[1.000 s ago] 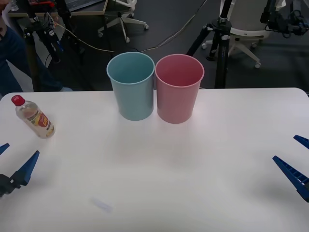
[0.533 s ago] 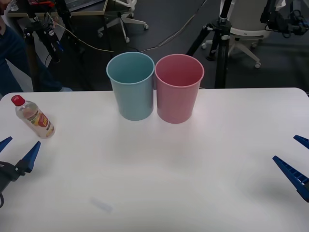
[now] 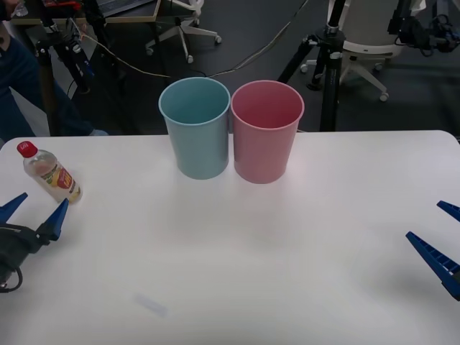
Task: Grasp the object on the table and drop it into the matching bin: aluminum can to the light blue bin, PET bottle to the pink bin.
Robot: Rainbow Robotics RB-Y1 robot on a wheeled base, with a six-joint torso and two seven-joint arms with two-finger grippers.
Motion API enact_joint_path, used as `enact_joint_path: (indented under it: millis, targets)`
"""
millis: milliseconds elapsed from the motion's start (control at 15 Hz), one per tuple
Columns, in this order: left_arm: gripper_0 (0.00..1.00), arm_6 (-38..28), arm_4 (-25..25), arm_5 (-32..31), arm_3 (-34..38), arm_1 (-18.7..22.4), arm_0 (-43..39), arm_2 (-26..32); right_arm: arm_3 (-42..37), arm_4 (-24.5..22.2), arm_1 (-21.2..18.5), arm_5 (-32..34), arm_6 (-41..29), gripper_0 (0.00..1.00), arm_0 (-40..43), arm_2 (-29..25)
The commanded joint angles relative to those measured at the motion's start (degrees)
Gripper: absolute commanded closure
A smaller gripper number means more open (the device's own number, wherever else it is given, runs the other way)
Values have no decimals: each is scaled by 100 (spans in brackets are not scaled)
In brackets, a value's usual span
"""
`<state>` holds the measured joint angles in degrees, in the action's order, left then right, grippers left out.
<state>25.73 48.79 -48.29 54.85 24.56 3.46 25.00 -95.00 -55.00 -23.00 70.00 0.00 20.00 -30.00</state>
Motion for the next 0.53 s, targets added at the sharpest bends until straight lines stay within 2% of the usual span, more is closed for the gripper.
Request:
enact_joint_path:
  millis: [67,267,533]
  targets:
    - [0,108,8,-5,-449,76,366,-13,0,0,0,0,0,0,0,0]
    - [0,187,8,13,-827,164,656,-65,0,0,0,0,0,0,0,0]
    - [0,170,17,417,-827,207,858,-153,0,0,0,0,0,0,0,0]
